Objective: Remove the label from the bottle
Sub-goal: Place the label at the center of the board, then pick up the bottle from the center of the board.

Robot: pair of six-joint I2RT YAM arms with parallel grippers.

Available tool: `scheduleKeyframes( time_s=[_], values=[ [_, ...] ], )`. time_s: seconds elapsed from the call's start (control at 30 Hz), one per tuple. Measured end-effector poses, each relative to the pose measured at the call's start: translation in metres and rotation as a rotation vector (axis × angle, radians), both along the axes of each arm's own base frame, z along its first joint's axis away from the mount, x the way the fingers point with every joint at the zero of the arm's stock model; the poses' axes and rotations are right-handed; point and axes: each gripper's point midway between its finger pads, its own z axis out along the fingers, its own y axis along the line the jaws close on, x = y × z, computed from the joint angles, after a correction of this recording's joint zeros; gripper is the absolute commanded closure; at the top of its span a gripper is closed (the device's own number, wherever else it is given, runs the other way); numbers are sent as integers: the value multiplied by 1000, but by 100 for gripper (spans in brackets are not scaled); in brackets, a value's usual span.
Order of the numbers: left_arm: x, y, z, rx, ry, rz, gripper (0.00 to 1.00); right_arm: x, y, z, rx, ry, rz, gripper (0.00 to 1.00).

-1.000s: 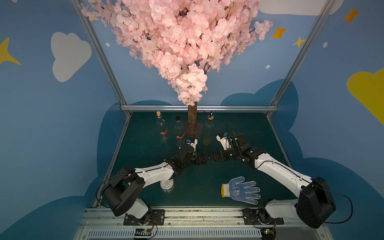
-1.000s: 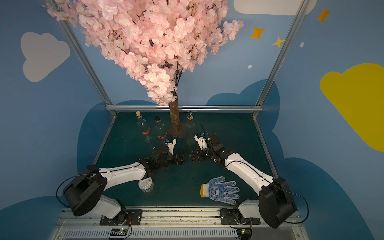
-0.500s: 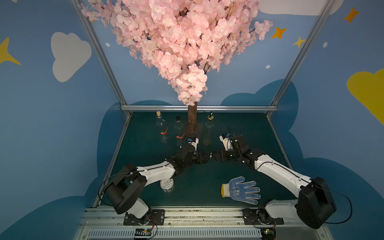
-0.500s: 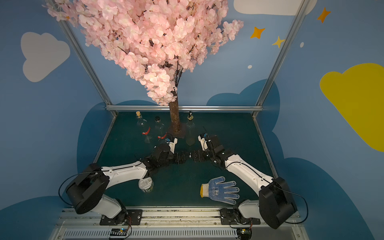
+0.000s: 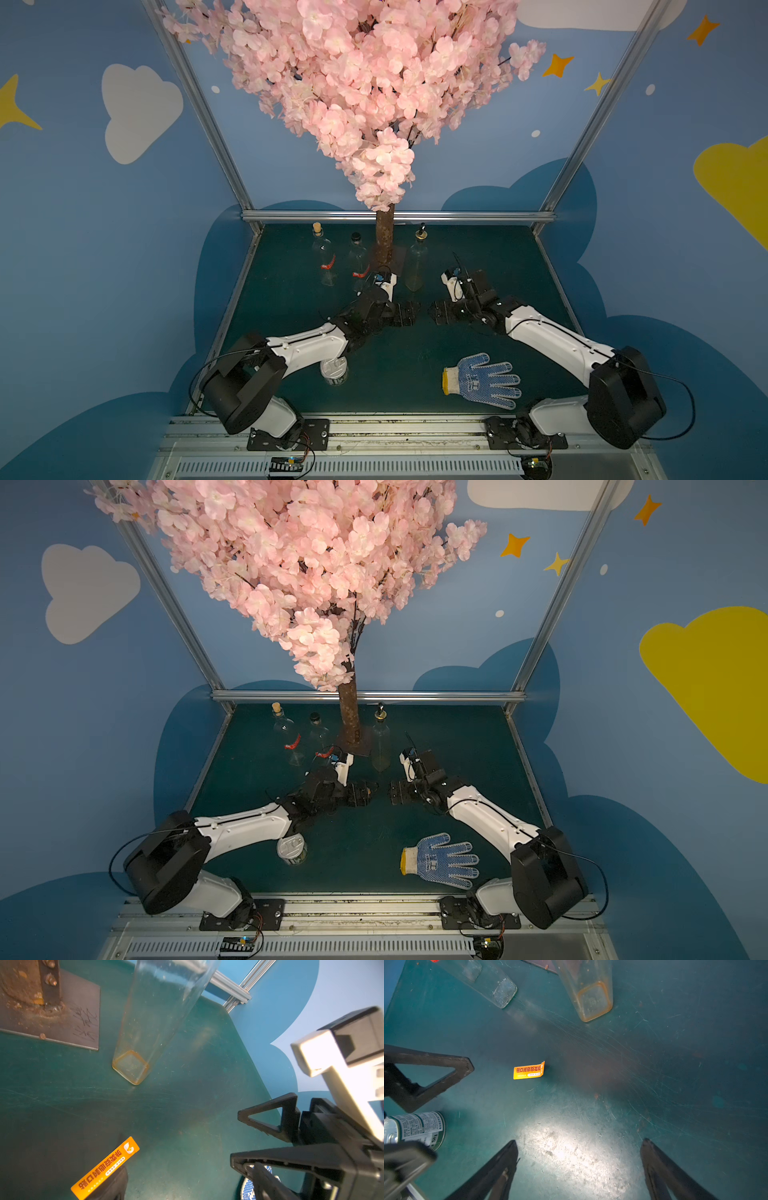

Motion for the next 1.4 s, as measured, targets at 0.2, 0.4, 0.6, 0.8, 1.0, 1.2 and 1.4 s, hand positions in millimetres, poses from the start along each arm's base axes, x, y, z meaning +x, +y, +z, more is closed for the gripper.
scheduleKeyframes(
  time_s=[0.2, 0.4, 0.6, 0.8, 1.0, 1.2, 1.4],
  values=[
    [-4, 10, 24, 16, -61, 8, 7, -5, 7, 9, 35, -8, 50, 7],
    [-9, 32, 56, 88, -143, 35, 3, -6, 11, 27, 70, -43, 74, 7],
    [0, 77, 116, 135, -258, 128, 2, -8, 13, 38, 98, -65, 79, 7],
    [16, 108, 164, 187, -346, 194, 1, -5, 16, 46, 128, -83, 76, 7],
    [39, 125, 170, 244, -365, 225, 2, -5, 18, 48, 140, -87, 78, 7],
    [71, 124, 156, 319, -364, 213, 3, -6, 18, 51, 147, -95, 81, 7],
    [107, 123, 151, 394, -396, 216, 3, -6, 18, 58, 161, -120, 82, 7]
  ],
)
